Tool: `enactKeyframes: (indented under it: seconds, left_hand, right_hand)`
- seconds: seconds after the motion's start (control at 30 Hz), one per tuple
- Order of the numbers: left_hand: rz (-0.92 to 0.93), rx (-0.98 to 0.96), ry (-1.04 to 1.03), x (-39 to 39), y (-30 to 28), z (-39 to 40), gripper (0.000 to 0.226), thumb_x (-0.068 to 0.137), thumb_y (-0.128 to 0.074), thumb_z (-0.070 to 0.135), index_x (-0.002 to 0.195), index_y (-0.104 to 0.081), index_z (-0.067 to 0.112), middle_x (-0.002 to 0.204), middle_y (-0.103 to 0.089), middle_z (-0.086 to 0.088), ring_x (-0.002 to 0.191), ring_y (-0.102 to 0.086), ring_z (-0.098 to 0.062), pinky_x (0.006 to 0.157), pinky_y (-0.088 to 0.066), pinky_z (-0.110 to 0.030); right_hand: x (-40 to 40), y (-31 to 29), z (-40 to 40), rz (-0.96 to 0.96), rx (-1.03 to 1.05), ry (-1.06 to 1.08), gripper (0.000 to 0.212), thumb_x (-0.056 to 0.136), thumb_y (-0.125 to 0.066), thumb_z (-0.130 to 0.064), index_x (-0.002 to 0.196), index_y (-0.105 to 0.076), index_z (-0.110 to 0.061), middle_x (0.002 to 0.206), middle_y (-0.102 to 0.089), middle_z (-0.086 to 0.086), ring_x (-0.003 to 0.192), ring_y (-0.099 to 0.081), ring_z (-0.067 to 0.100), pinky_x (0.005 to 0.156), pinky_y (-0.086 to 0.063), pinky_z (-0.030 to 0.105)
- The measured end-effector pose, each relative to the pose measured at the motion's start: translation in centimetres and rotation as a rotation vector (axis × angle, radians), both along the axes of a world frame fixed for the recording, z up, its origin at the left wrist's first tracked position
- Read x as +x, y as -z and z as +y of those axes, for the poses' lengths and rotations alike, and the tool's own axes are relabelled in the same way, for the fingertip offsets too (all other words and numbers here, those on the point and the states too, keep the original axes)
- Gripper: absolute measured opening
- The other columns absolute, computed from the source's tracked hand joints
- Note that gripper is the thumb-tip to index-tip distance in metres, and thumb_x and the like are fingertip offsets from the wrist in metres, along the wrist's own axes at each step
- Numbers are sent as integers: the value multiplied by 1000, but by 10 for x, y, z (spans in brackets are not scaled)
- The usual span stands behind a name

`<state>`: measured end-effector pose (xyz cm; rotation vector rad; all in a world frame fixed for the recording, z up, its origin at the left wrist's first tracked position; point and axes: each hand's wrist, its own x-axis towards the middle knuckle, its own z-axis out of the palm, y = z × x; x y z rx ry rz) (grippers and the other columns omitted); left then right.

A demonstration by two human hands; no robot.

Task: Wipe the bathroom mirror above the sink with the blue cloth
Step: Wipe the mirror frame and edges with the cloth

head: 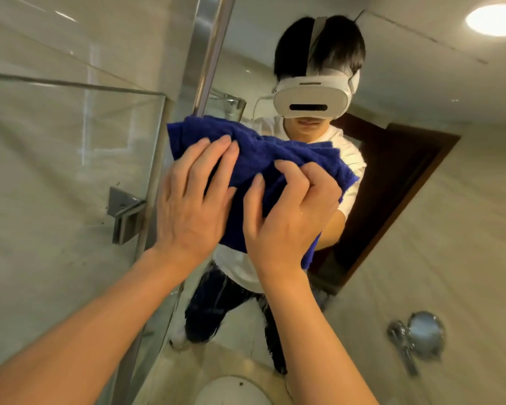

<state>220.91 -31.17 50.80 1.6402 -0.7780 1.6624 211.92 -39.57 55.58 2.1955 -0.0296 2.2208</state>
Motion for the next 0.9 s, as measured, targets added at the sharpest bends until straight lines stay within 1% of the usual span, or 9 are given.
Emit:
enactKeyframes:
  seconds: [0.1,0.23,0.3,0.37,0.43,0.5,0.63,0.77,0.9]
  left_hand:
    - [19,7,29,-1,13,0,49,104,-47,20,149,-33,6,148,-37,-11,136,-37,-28,108,-38,-40]
    - [82,31,42,-7,52,1,55,104,-44,21,154,-24,9,149,-36,-11,136,-35,-29,106,-38,-43]
    - [124,56,45,-13,73,-1,58,104,-42,20,155,-18,10,149,-34,-12,137,-32,-29,107,-36,-44]
    - [178,58,60,-19,82,-4,56,104,-39,18,154,-18,9,149,-31,-13,137,-30,-31,109,-33,-45]
    - [219,47,76,-26,78,-8,51,104,-37,18,152,-22,7,149,-30,-14,137,-30,-33,110,-32,-47]
    - [205,45,93,-31,61,-12,49,104,-38,20,150,-26,7,149,-31,-12,137,-30,-31,111,-31,-45]
    - [115,27,138,-38,9,-29,46,104,-39,22,148,-30,10,148,-34,-9,137,-32,-28,114,-28,-40]
    - [104,-5,128,-40,0,-37,47,103,-44,20,147,-33,10,148,-36,-9,137,-33,-27,114,-31,-40]
    - [126,62,96,-43,36,-26,49,101,-53,21,145,-37,9,146,-38,-9,134,-37,-29,113,-32,-40]
  right_hand:
    - [1,13,-2,14,-5,11,29,86,-67,-21,109,-52,-10,98,-60,16,92,-52,25,83,-40,35]
    - [-3,49,-2,43,-6,30,33,84,-67,-24,108,-50,-8,99,-59,14,91,-52,25,99,-29,23]
    - [-8,67,-8,99,-53,22,32,84,-68,-23,104,-49,-8,95,-61,14,90,-50,24,92,-36,26]
    - [-11,74,-13,143,-91,14,28,89,-65,-25,105,-47,-10,103,-54,9,91,-49,23,84,-40,33]
    - [-15,70,-18,153,-115,21,25,93,-62,-25,104,-46,-10,106,-46,5,92,-47,23,86,-38,33]
    - [-20,57,-23,118,-112,31,24,93,-62,-24,102,-45,-9,104,-44,5,91,-45,23,90,-34,29]
    - [-33,15,-38,9,-39,46,24,92,-66,-22,99,-46,-11,96,-55,15,92,-46,24,83,-42,36]
    - [-37,1,-41,4,-55,150,22,91,-69,-19,88,-48,-17,82,-55,11,79,-46,22,67,-39,40]
    - [-44,39,-39,55,-52,198,21,91,-70,-21,75,-63,-10,71,-54,10,65,-44,26,58,-37,41]
